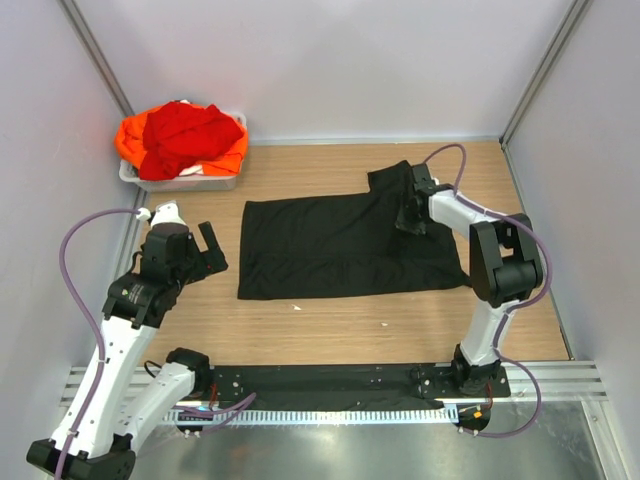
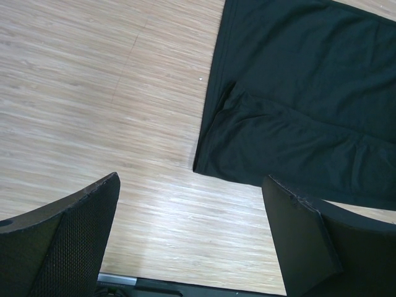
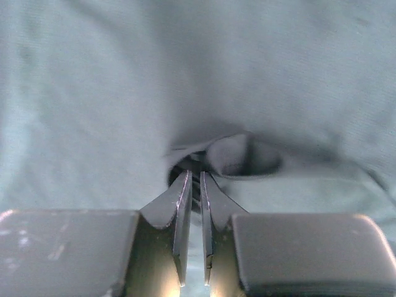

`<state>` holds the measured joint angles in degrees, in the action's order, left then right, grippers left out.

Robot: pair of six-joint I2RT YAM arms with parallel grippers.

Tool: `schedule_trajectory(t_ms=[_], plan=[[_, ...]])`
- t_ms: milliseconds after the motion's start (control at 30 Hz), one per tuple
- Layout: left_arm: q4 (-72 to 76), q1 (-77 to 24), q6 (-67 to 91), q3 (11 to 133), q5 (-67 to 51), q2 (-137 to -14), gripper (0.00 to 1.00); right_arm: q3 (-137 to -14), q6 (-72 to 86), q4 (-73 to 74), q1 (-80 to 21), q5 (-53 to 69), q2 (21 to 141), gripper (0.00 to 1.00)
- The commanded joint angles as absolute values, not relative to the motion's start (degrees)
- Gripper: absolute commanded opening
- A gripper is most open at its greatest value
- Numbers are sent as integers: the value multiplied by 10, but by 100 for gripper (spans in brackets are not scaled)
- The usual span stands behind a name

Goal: Fold and stack the t-shirts
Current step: Fold the tshirt

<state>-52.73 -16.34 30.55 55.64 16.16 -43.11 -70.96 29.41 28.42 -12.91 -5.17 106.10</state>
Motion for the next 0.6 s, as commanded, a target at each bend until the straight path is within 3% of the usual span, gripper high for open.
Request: schedule_trajectory(t_ms=[0, 200, 300, 333, 433, 567], plan=[[-517, -157, 295, 554, 172, -425, 97, -760, 308, 289, -156, -66, 1082, 17], [-518, -157, 295, 555, 173, -425, 97, -825, 287, 262, -165, 15, 1128, 22], [-517, -157, 295, 555, 173, -424, 97, -860, 258, 283, -164, 3, 1132, 41], [-518, -157, 295, 554, 173, -425, 97, -871, 252, 287, -164, -24, 1128, 57], [-517, -157, 296, 553, 173, -423, 97, -881, 229, 308, -164, -77, 1110, 72], [-517, -157, 296, 554, 173, -423, 97, -875, 211, 328, -163, -121, 1086, 73]])
